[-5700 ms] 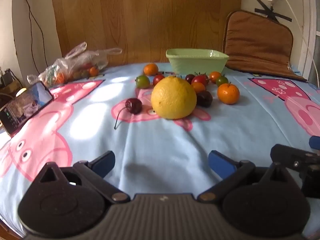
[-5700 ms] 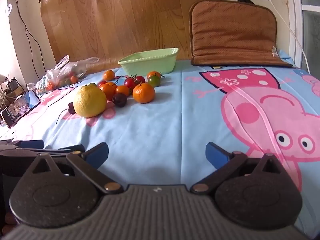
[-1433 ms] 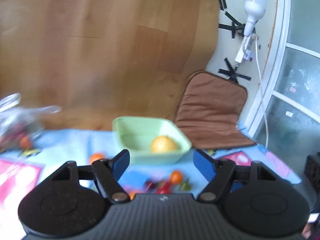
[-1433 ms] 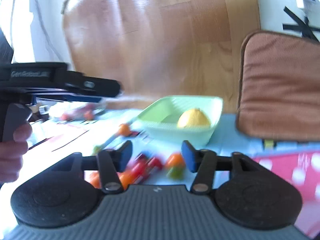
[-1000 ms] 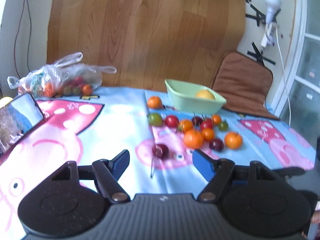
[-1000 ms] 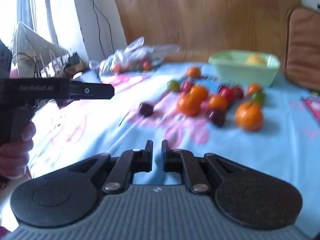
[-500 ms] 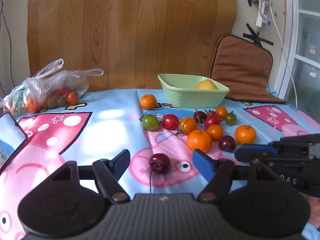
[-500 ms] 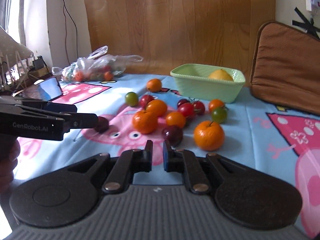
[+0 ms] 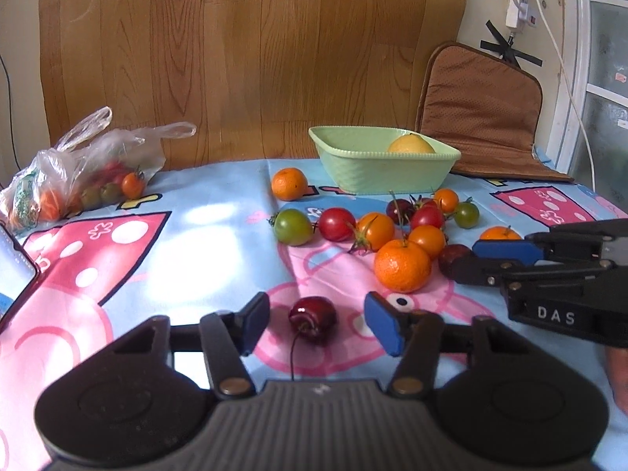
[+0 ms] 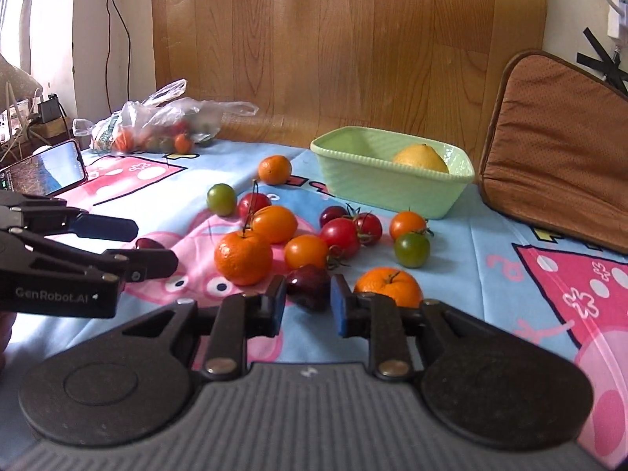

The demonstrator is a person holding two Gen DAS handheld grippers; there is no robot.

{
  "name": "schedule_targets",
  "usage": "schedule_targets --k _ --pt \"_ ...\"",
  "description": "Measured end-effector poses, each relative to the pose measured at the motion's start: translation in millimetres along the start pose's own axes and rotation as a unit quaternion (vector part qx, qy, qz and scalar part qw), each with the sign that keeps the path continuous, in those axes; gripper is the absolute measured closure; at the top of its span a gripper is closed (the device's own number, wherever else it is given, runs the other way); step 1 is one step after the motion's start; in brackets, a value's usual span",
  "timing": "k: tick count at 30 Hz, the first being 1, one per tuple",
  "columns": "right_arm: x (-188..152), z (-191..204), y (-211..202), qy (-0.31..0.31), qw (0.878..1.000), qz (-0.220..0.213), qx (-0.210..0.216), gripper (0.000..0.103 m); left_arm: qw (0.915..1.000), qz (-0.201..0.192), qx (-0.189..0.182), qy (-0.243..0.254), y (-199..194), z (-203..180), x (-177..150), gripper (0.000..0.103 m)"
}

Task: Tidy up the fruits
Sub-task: 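Grasp a dark red cherry with the left gripper while the right gripper grasps another cherry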

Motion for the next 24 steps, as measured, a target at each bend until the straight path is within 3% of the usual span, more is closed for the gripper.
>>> schedule_targets --k 3,4,10,15,18,24 --pt "-4.5 0.6 10.0 0.006 1.000 0.028 0.005 0.068 1.0000 0.005 0.005 0.001 1.5 0.5 -2.5 0.073" --pt "-4.5 0.6 10.0 0.006 1.000 0.028 0.005 0.069 1.0000 0.006 0.007 0.003 1.3 0.2 -3.1 0.074" --pt "-6.3 -1.5 5.2 0.024 0.999 0.029 0.012 0.070 0.9998 -0.005 0.010 0.018 -5.6 -7.3 -2.1 0.074" --pt "-17.0 7.5 -31.1 0.023 0.999 0.018 0.030 0.070 0.9991 -0.007 -0.011 0.040 -19.2 -31.8 -6.1 0.074" --pt "-19.5 6.1 -44.2 0.026 0.999 0.013 0.031 0.070 0.9988 0.001 -0.041 0.027 -27.0 -52.3 -9.7 0.074" --pt "-21.9 -12.8 -71.5 0.045 0.999 0.000 0.008 0.070 0.9971 0.004 -0.072 0.023 -35.8 -87.3 -16.4 0.074"
Point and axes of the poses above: each gripper's, at about its wrist camera, not at the fingertips, and y roughly the way its jaws point, z to its left, x to its top, the point moved 9 cm from there along y, roughly the way its jaws point, and after that the axes turned 13 degrees about -z, right-handed, at the moved point
